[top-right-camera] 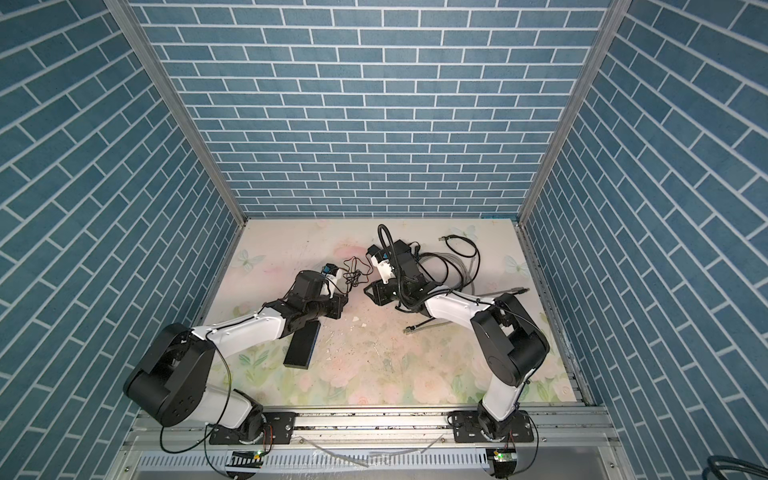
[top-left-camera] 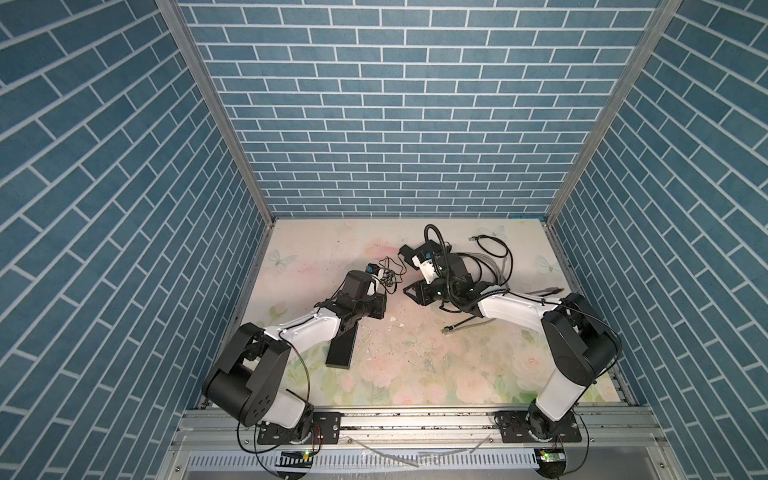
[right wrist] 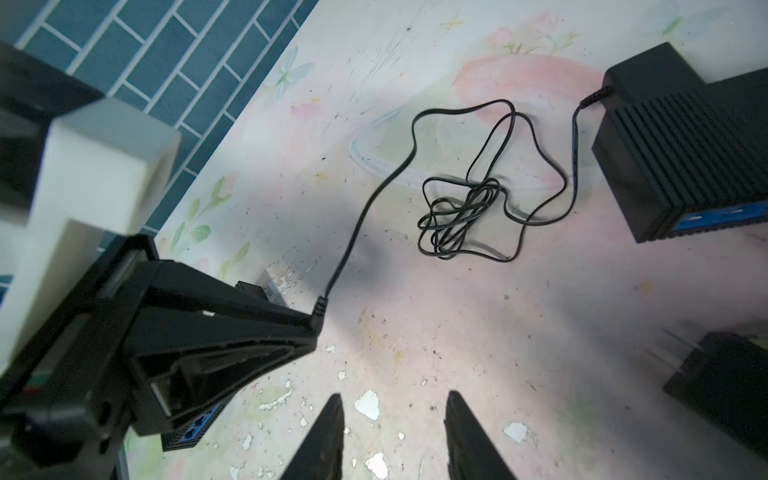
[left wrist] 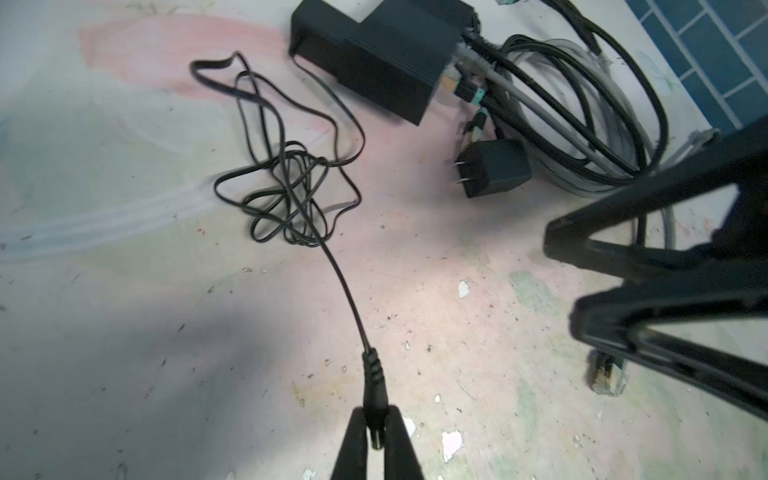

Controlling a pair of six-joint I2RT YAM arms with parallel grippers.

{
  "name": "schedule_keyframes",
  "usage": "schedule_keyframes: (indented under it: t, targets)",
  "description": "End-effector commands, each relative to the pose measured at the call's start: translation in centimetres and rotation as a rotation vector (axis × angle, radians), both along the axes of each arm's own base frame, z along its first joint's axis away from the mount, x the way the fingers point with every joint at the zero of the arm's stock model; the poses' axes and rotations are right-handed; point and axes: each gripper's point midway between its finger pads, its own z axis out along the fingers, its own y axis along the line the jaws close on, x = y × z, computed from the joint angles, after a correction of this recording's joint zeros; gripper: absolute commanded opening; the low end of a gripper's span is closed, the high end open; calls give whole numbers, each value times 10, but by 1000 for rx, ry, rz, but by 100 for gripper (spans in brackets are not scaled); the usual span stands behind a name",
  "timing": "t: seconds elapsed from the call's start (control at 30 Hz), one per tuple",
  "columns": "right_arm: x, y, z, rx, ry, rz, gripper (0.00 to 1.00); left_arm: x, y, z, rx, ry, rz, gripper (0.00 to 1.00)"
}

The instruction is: Insert the plug into the switch port

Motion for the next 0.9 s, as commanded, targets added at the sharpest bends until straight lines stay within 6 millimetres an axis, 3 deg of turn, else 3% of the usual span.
schedule_keyframes:
  t: [0.0,0.33,0.6,0.87]
  targets:
    - [3,15,17,55,25,10,41,-4,-22,16,-53,-79,-88,3]
    - [0,21,11,45,66,13,41,-3,-42,24,-85,-114,-119,3]
    - [1,25,3,46,100,8,38,-4,-45,25,-86,-121,-122,3]
    - [-1,31,4,73,119,28,30,-3,-45,23,-80,-122,-119,3]
